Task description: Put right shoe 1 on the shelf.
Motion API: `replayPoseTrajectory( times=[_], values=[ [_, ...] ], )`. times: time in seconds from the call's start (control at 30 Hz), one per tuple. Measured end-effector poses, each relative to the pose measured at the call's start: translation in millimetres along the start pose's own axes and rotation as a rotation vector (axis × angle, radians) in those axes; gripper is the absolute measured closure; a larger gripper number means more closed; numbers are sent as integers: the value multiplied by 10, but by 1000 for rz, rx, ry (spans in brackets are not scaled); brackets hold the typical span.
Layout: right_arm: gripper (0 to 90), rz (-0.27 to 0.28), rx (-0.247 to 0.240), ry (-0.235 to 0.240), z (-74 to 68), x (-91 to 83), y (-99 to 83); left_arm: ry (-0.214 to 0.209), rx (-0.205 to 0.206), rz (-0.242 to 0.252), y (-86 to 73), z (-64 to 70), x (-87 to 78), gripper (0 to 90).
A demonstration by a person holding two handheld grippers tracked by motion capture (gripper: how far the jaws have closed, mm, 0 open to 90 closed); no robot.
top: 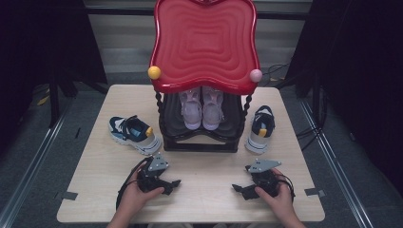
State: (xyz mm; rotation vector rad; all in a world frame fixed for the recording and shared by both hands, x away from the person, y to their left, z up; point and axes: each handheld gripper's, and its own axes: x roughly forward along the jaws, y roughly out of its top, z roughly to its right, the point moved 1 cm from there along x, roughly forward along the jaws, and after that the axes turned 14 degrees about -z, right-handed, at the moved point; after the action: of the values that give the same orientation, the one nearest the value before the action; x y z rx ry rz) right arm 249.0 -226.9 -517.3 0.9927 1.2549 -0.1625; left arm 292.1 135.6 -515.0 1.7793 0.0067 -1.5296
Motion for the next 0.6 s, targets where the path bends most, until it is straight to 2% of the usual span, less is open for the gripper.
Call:
replayPoseTrajectory(
  times=[0.3, 0.43, 0.6],
  values=[
    [115, -1, 0, 0, 0, 1, 2, 9, -8, -9, -13, 13, -16, 147],
    [114, -2, -3, 2, 4, 2, 3, 10, -15, -34, -5, 19, -38, 151],
    [113, -2, -3, 3, 4, 2, 4, 14, -20, -93, 11, 21, -105, 154]
  ],
)
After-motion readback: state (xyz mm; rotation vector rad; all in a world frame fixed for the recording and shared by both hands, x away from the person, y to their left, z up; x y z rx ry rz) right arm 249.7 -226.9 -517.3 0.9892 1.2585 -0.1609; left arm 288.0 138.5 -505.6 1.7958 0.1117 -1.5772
